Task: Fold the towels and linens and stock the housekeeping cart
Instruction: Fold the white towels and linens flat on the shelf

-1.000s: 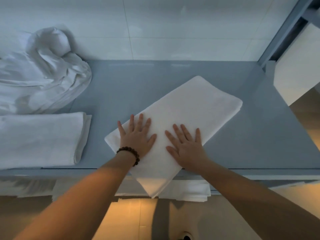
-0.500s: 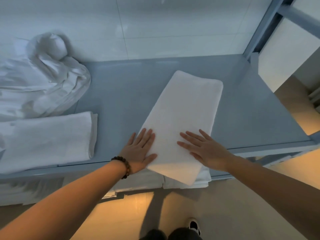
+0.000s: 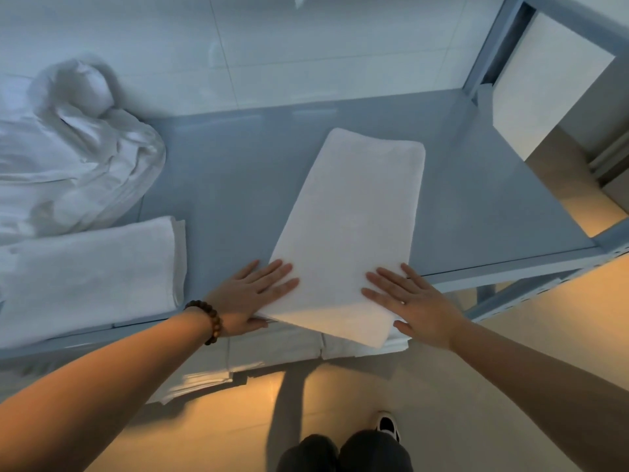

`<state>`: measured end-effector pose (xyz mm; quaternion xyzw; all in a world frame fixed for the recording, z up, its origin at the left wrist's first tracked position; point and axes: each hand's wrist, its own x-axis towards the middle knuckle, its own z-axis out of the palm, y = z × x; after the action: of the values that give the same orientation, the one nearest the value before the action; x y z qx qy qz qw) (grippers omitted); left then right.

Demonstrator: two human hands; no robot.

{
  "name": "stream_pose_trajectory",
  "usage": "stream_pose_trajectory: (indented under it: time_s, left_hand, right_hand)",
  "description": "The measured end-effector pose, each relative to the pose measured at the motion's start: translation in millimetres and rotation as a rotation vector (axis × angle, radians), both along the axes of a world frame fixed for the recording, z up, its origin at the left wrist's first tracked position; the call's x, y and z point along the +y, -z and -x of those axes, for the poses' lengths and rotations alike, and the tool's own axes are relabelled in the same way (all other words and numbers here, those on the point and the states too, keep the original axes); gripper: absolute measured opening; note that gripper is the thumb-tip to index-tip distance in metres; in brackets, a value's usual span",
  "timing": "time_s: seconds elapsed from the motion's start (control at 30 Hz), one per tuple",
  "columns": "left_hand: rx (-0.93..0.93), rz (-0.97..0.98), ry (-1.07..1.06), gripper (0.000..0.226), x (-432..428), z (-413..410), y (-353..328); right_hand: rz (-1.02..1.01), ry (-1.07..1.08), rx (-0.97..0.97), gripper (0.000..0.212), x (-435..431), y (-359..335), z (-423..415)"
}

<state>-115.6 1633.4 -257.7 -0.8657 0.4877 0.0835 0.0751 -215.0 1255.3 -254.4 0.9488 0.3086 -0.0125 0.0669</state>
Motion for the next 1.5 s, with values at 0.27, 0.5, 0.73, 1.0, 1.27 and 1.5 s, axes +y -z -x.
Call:
stream_pose_trajectory:
  time_s: [0.27, 0.5, 0.73, 1.0, 1.27, 1.5]
  left_hand:
    - [0.006, 0.078, -0.043, 0.072, 6.1, 10.9, -6.5]
    - [-0.033, 0.117, -0.013, 0.061, 5.0, 20.3, -12.4]
    - [0.168, 0.414, -0.163, 0.06, 2.1, 29.2, -40.8]
    - [0.331, 0.858, -0.625, 0.015, -27.7, 28.5, -97.9]
    - [0.307, 1.099, -0.649, 0.038, -52.4, 36.0, -146.1]
    - [0.26, 1.168, -0.714, 0.042, -93.5, -3.2, -139.5]
  right_hand:
    - [-0.064, 0.049, -0.129, 0.099, 7.5, 15.7, -2.6]
    - [-0.144, 0.021, -0.103, 0.092, 8.6, 7.3, -4.8]
    - [-0.529, 0.167, -0.071, 0.043, 20.5, -18.2, 20.2]
    - [-1.214, 0.584, 0.095, 0.033, 24.8, -63.2, 32.3]
    - [-1.229, 0.68, -0.12, 0.007, 17.5, -100.0, 45.8]
    - [-1.217, 0.907, -0.205, 0.024, 12.7, -101.9, 20.8]
